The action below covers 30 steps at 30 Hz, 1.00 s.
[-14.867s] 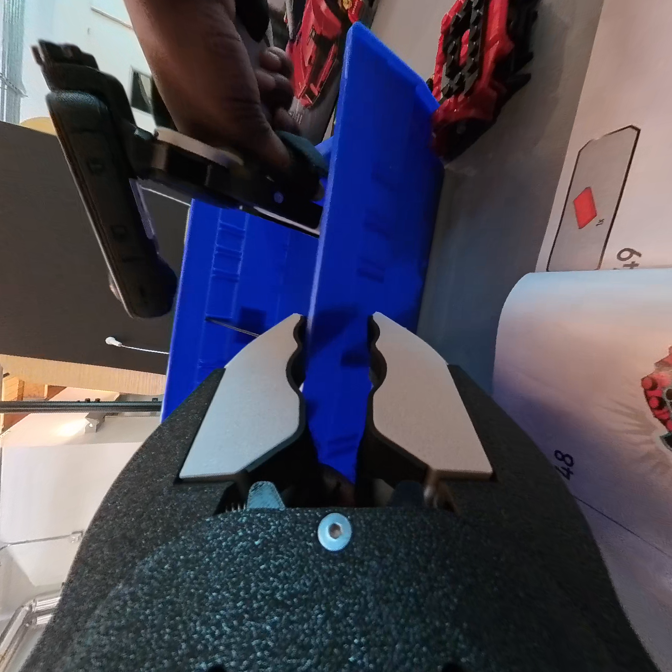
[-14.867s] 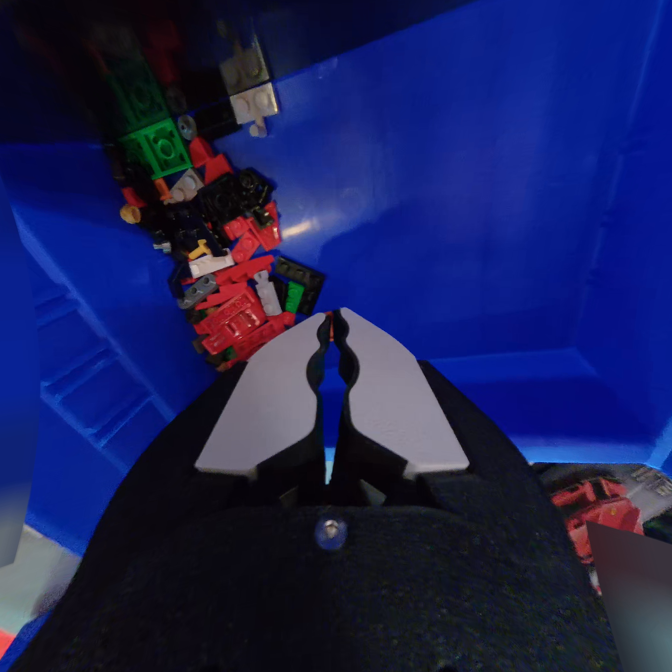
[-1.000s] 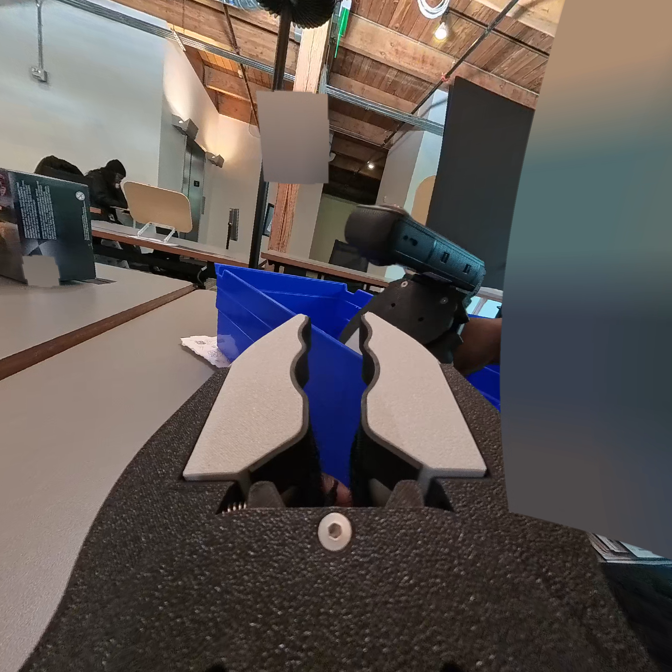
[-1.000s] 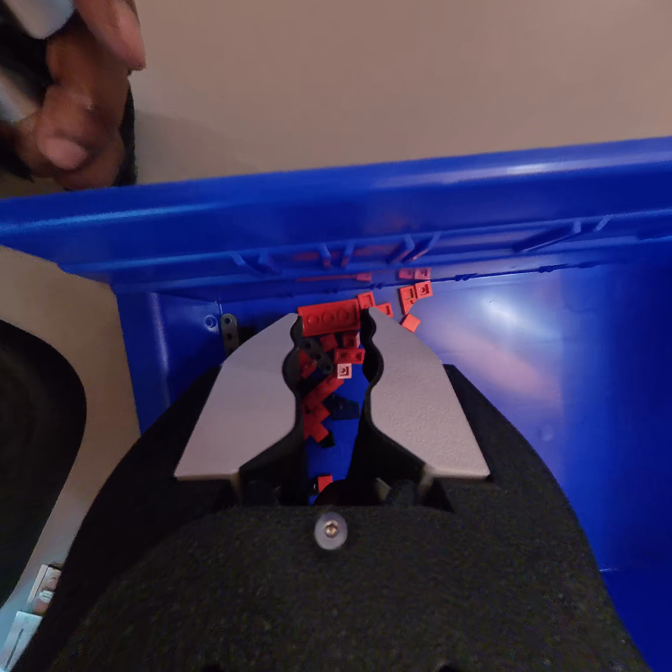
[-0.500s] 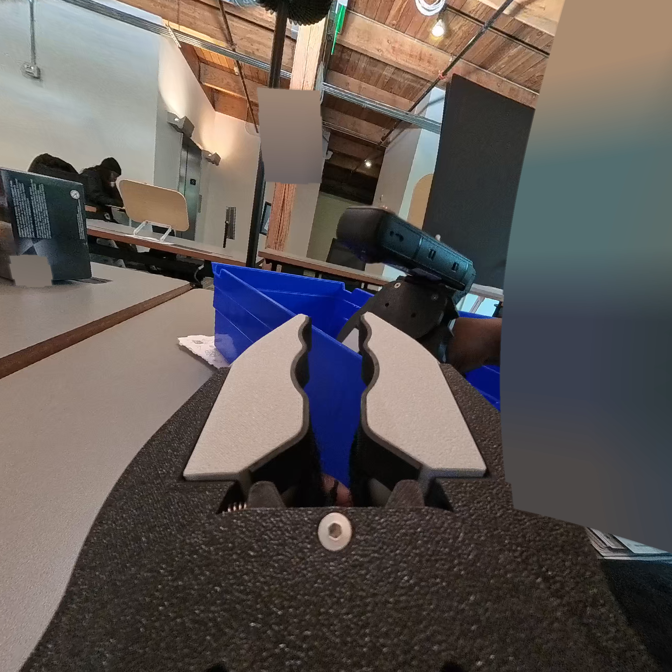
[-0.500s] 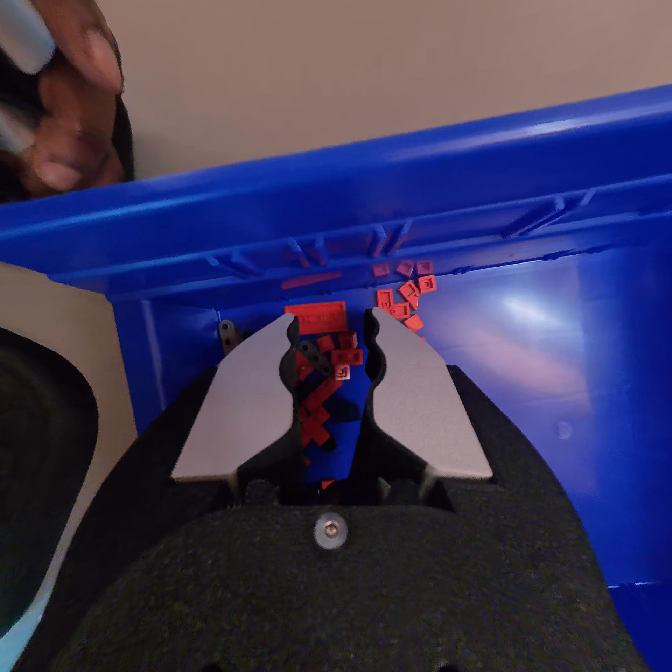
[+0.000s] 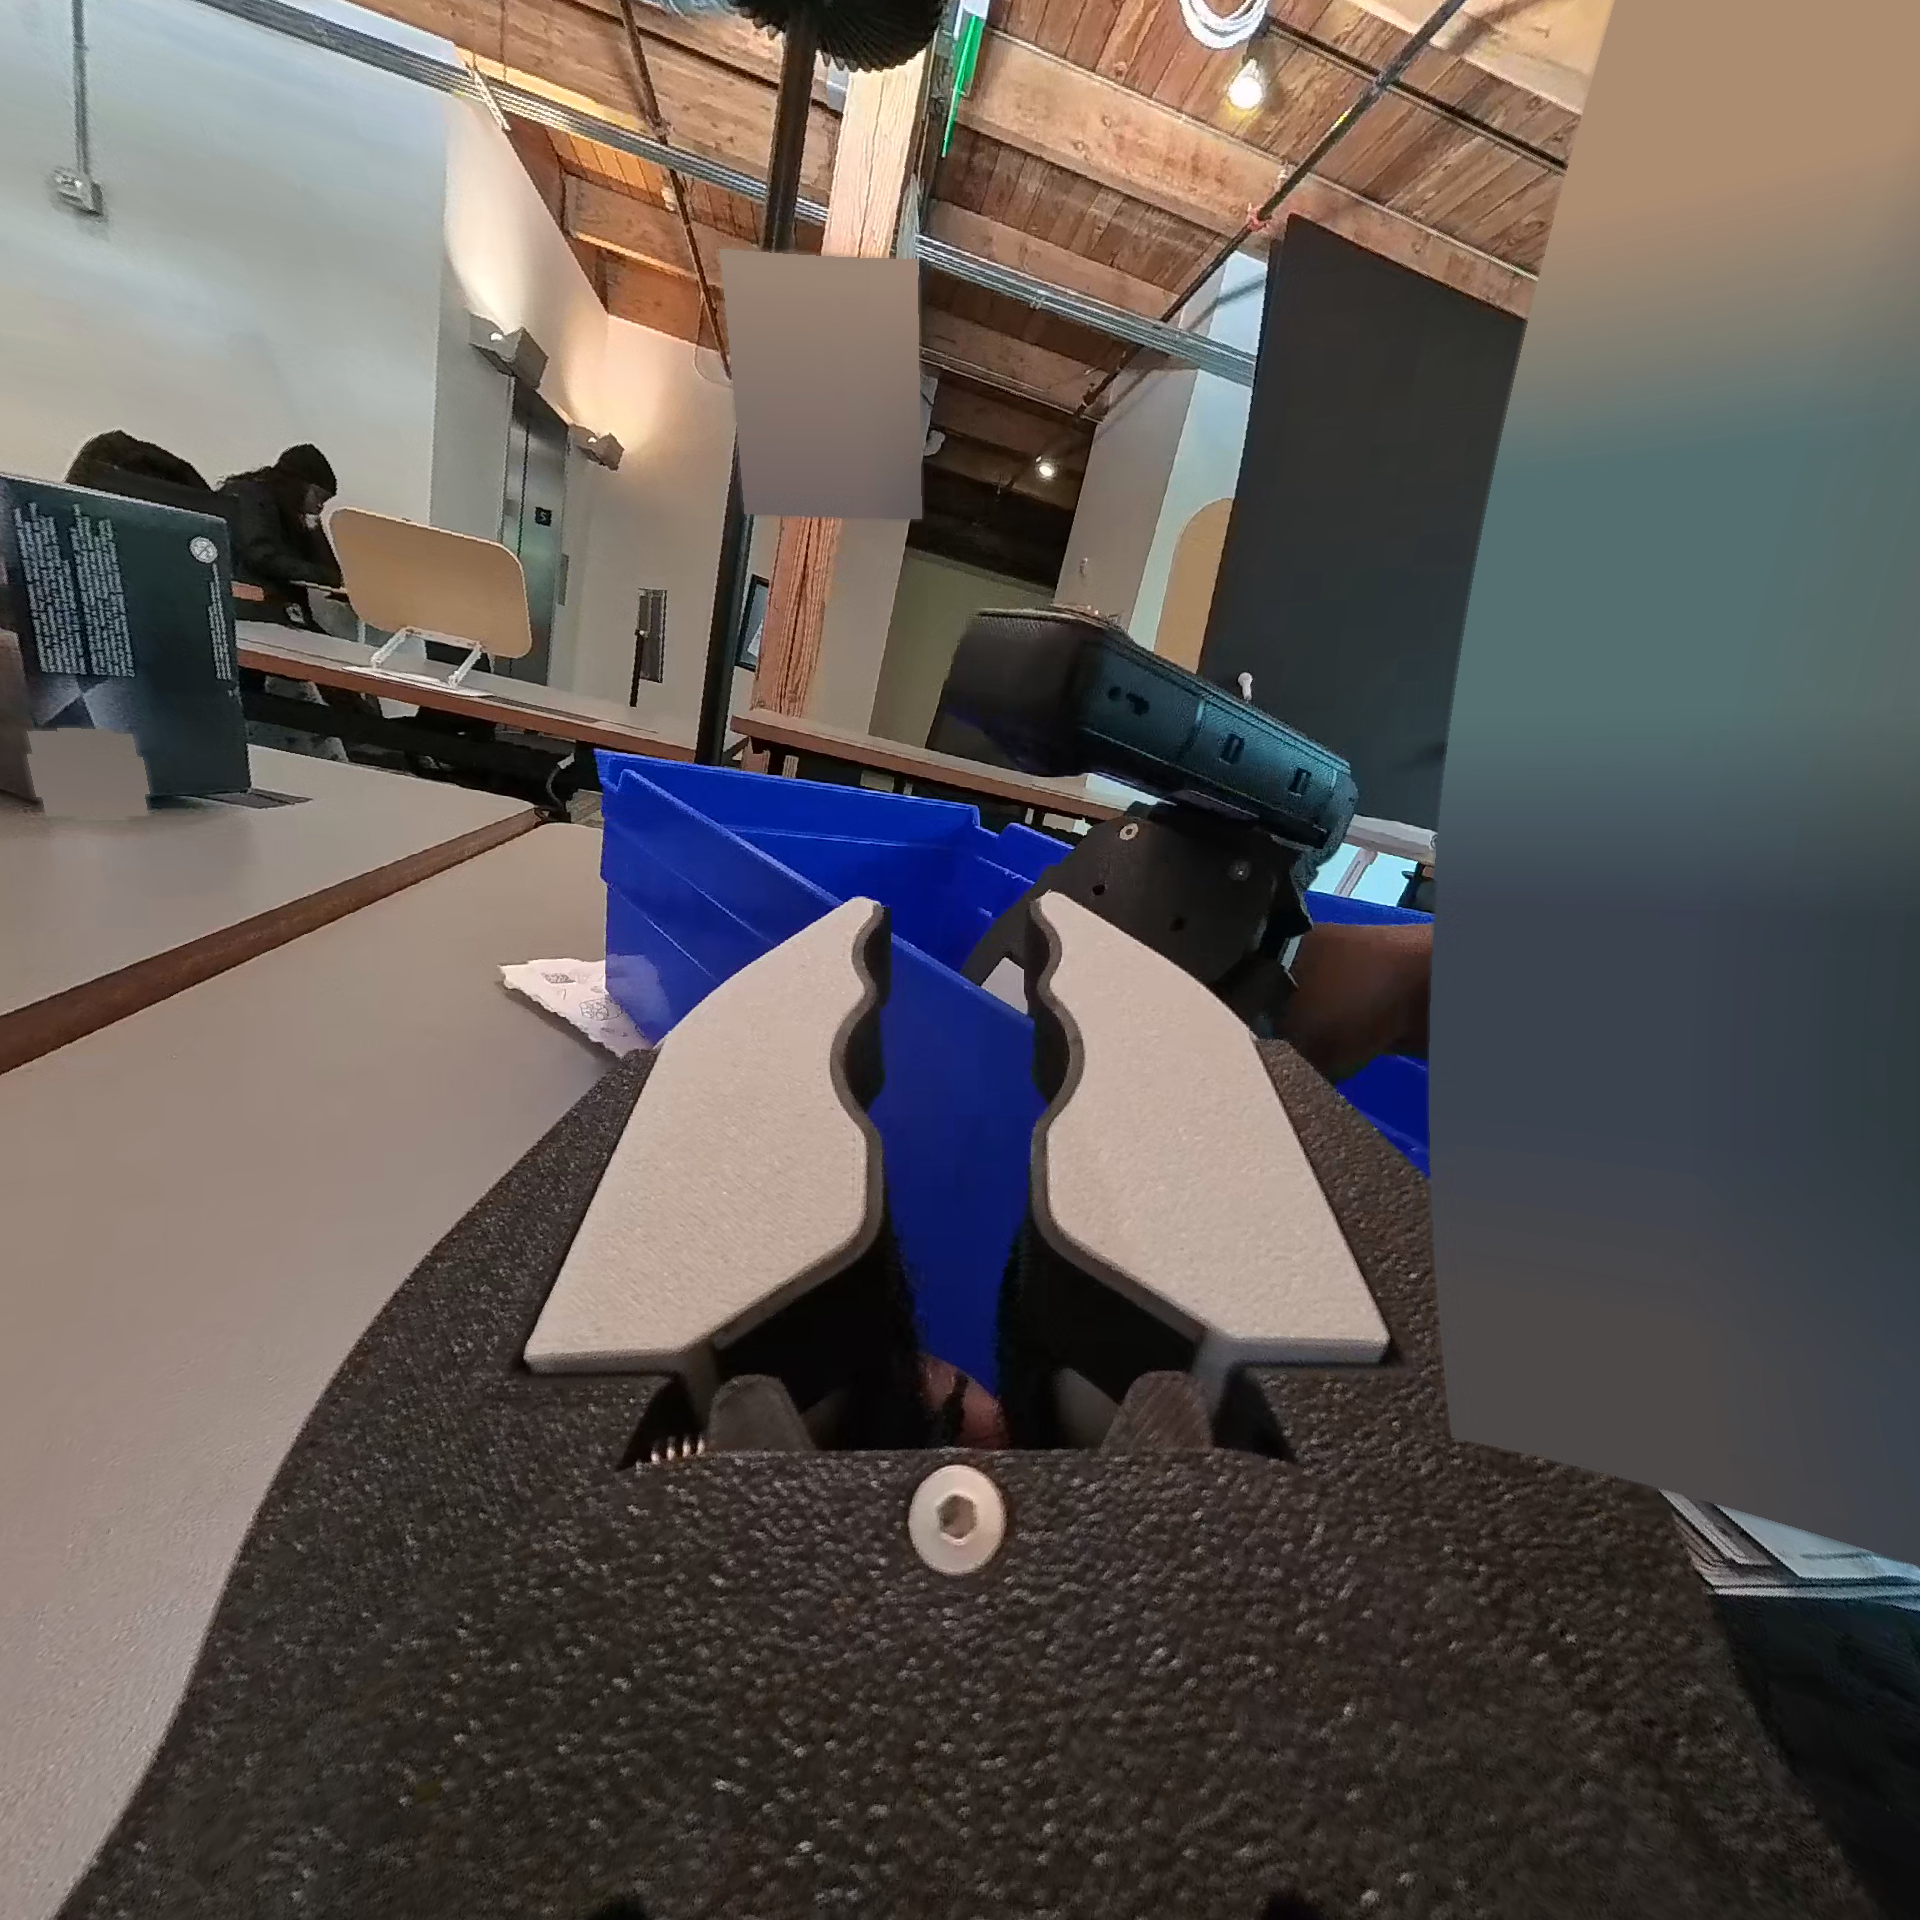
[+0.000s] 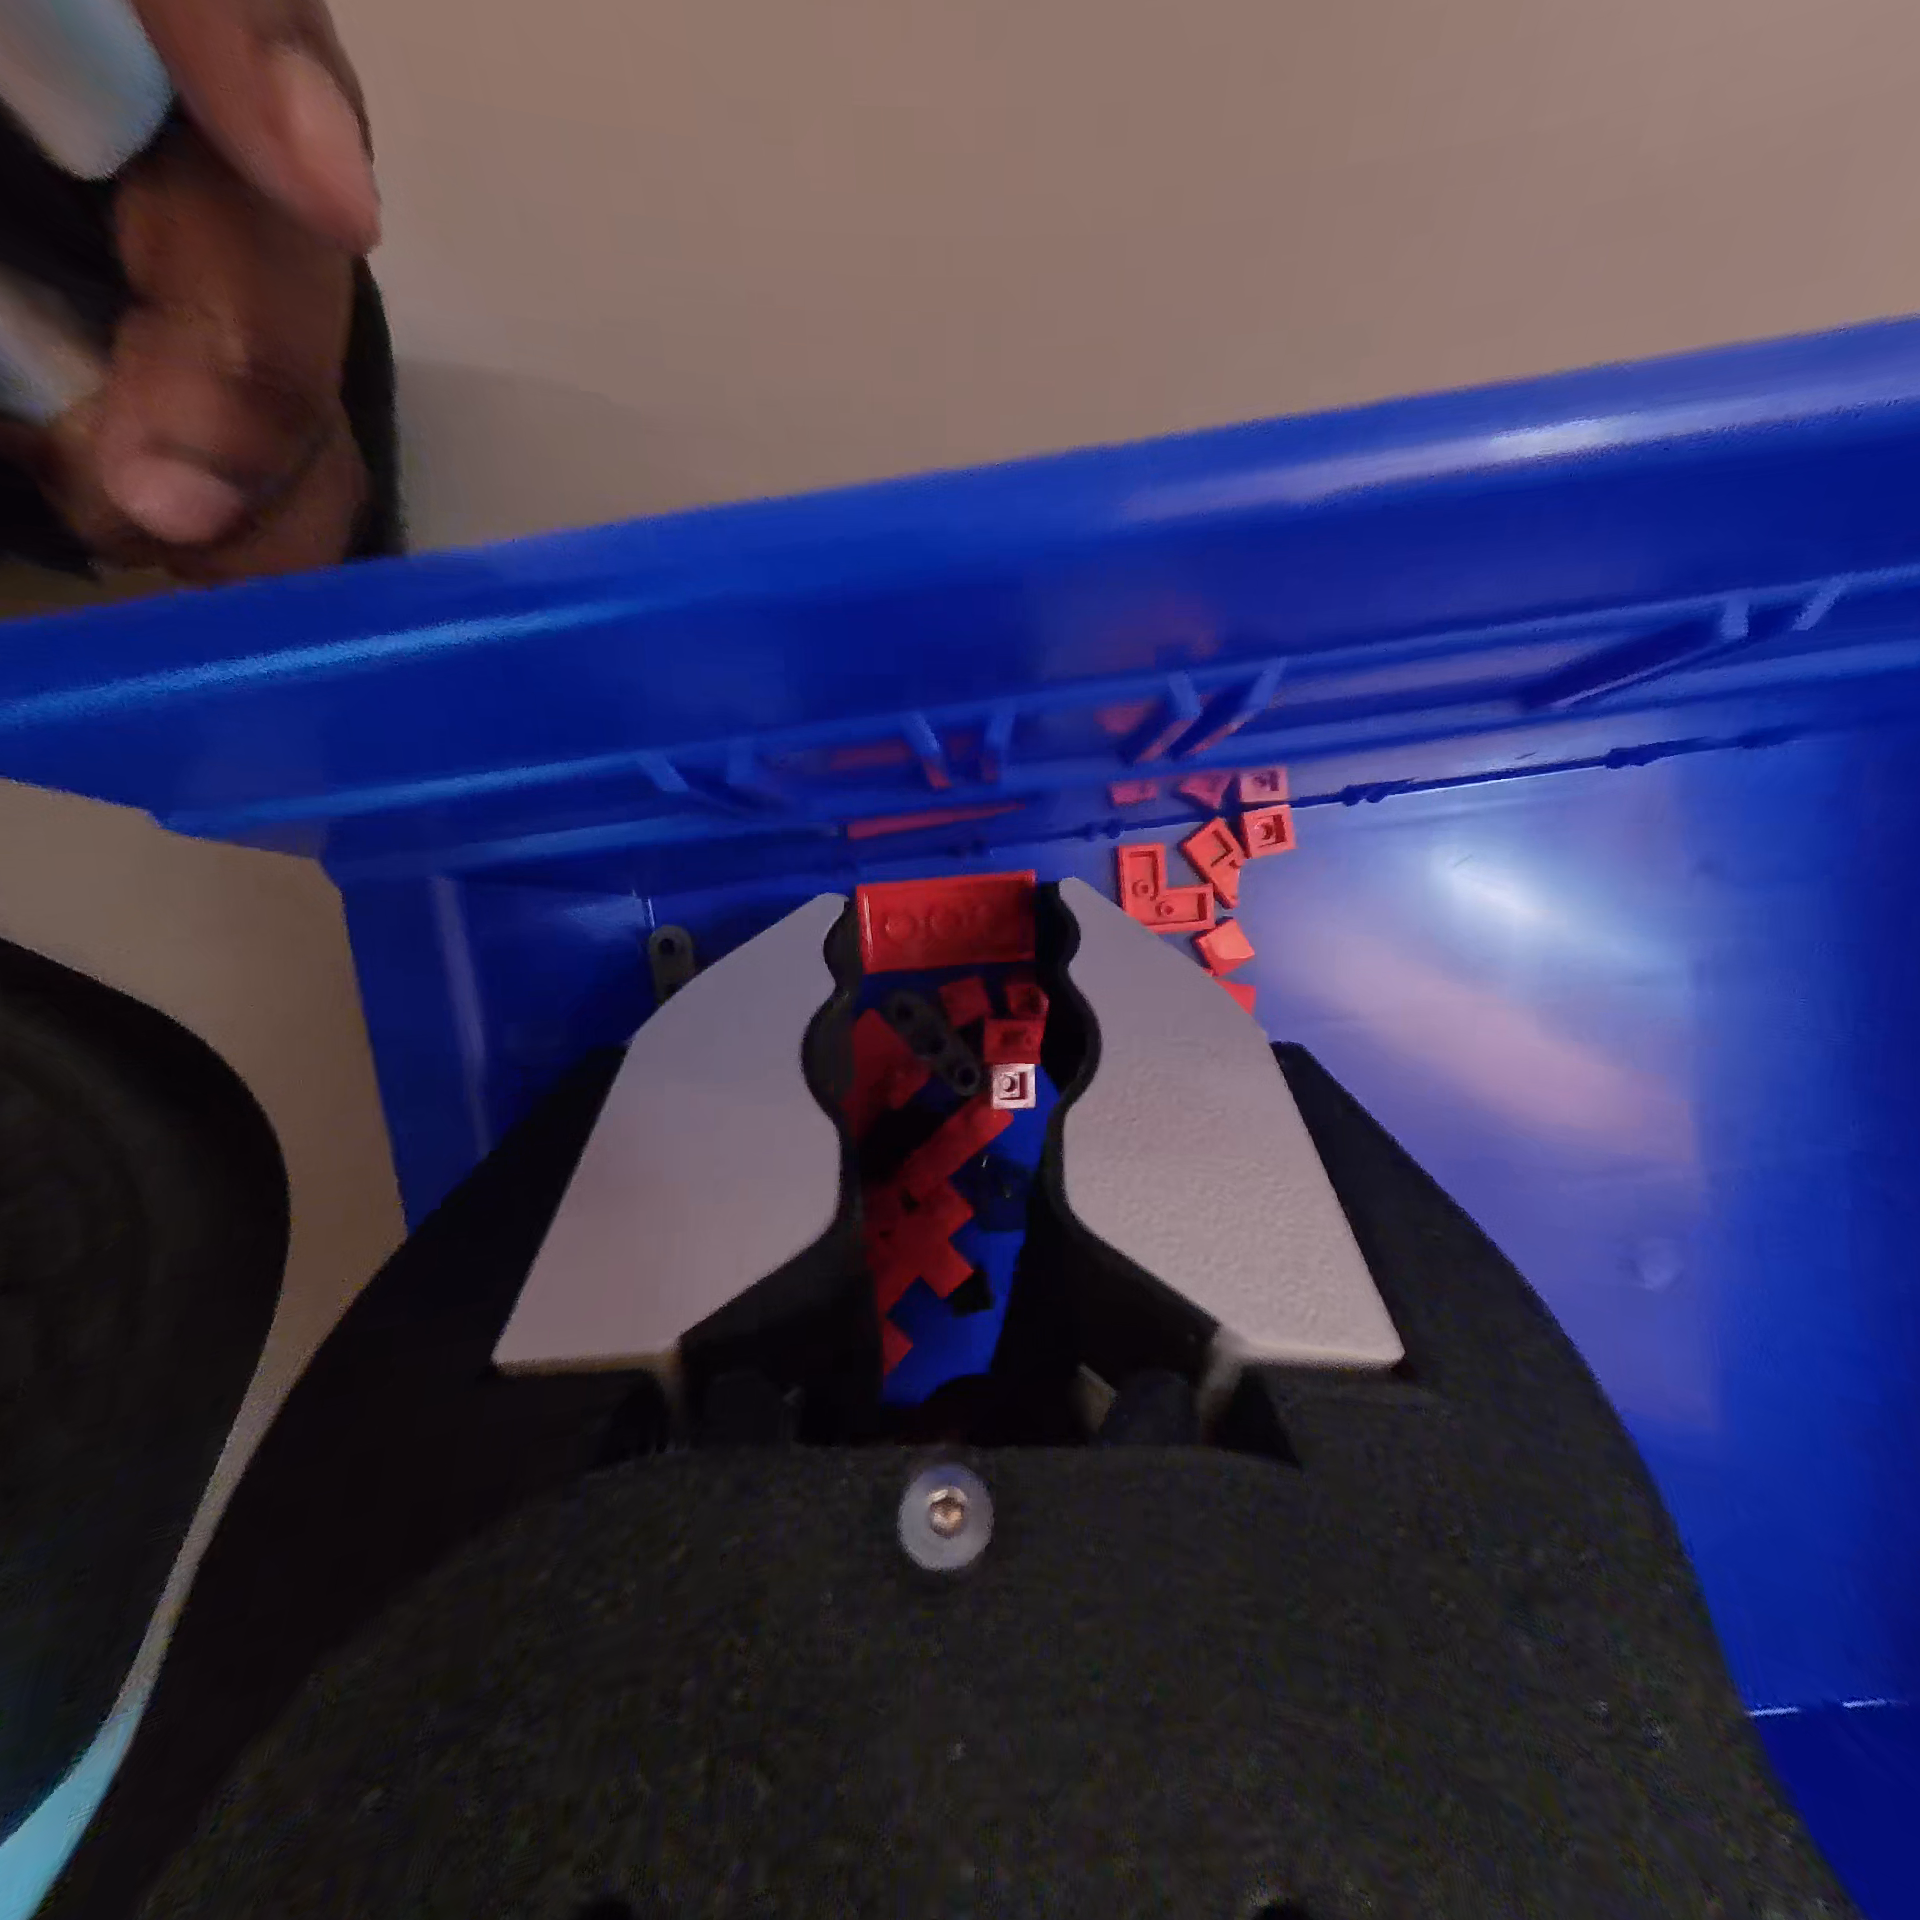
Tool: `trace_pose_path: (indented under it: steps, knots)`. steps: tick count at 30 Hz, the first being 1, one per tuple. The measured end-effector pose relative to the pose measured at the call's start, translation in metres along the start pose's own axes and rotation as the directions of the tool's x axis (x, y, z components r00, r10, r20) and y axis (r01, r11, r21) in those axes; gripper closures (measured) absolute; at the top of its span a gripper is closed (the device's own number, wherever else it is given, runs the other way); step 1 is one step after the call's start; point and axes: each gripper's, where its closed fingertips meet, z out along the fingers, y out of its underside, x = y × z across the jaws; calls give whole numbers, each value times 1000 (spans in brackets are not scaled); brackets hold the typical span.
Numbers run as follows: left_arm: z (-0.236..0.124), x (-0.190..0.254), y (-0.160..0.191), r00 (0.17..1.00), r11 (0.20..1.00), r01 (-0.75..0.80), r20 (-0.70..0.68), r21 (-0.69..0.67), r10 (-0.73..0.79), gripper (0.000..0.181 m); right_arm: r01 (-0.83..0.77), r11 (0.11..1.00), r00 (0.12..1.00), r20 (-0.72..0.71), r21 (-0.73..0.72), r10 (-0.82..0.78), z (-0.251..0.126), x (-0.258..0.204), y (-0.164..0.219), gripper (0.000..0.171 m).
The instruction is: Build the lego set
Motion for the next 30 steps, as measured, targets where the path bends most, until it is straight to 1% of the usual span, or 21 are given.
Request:
trace_pose_path:
  steps: [3,5,7,8,9,10,11,12,13,14,15,17,19,23,27,30]
  knots:
    - [0,0,0,1000,1000,0,0,-1,0,158,6,1000,1000,-10,20,-6,0,0,0,139]
    - [0,0,0,1000,1000,1,2,1,-1,158,-18,998,1000,-19,56,19,-3,1,-1,139]
    - [-1,-1,-1,1000,1000,2,5,6,-2,158,-115,981,993,18,159,114,-18,1,-8,140]
    - [-1,-2,-3,1000,1000,-6,10,16,6,158,-190,951,982,58,243,182,-33,0,-15,140]
    - [-3,-2,-7,1000,999,-18,13,39,17,158,-289,890,957,136,353,256,-53,-1,-26,140]
    - [-5,-1,-13,1000,997,-29,10,75,28,158,-413,781,908,275,469,315,-80,-6,-40,139]
    - [-7,1,-19,999,993,-40,3,113,40,158,-556,612,824,469,563,317,-117,-12,-56,140]
    - [-9,4,-23,999,989,-52,-5,141,53,158,-695,397,709,664,600,237,-162,-15,-68,140]
    - [-9,8,-26,998,985,-63,-19,160,67,158,-802,187,588,805,567,80,-210,-16,-71,140]
    - [-9,12,-28,996,982,-75,-41,174,84,158,-866,42,494,866,498,-74,-246,-15,-66,140]
    - [-9,18,-29,992,979,-92,-65,183,105,158,-891,-16,450,878,454,-164,-265,-18,-58,140]
    - [-7,29,-31,982,971,-135,-105,195,157,157,-881,-19,468,862,474,-196,-274,-31,-51,140]
    - [-3,42,-39,962,956,-191,-149,222,227,156,-891,-25,443,858,453,-260,-286,-46,-48,140]
    - [6,77,-69,897,920,-258,-280,295,342,154,-885,6,441,842,466,-311,-299,-74,-48,140]
    - [14,122,-96,790,888,-282,-438,362,429,149,-893,18,414,836,450,-360,-306,-94,-46,140]
    - [19,160,-110,674,841,-325,-519,432,526,146,-901,35,392,848,431,-357,-302,-106,-43,140]
